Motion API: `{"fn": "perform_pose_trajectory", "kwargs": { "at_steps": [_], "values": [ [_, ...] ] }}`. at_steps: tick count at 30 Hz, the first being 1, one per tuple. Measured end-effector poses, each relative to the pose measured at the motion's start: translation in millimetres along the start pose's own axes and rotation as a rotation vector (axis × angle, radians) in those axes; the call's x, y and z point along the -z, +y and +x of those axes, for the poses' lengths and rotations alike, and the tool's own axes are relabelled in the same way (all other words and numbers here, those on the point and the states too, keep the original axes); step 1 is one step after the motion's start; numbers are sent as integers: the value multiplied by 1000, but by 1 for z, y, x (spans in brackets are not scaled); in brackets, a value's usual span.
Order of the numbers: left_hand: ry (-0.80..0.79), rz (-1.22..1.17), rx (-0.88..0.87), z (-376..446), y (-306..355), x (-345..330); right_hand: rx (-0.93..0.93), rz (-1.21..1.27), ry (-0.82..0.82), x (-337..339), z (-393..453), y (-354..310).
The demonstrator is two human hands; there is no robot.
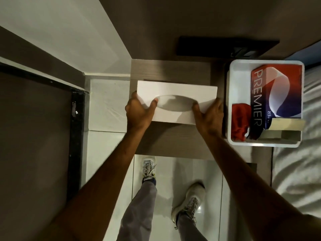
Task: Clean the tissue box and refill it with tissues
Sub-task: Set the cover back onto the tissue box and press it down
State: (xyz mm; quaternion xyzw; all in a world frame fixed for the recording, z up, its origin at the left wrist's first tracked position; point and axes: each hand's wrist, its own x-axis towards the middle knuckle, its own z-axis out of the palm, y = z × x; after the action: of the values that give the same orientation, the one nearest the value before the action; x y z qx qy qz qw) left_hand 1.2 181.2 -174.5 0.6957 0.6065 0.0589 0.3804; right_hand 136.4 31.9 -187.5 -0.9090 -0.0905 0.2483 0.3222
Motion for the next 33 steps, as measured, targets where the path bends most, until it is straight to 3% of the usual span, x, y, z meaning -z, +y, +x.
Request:
{"fn": "perform_pose_trajectory", "kwargs": {
  "at_steps": [19,33],
  "values": [
    [-41,194,-62,21,-11,-19,4,-33,-57,-4,20,7],
    [-86,184,-26,20,-5,-17,-5,-59,-135,6,26,-6]
  ]
}}
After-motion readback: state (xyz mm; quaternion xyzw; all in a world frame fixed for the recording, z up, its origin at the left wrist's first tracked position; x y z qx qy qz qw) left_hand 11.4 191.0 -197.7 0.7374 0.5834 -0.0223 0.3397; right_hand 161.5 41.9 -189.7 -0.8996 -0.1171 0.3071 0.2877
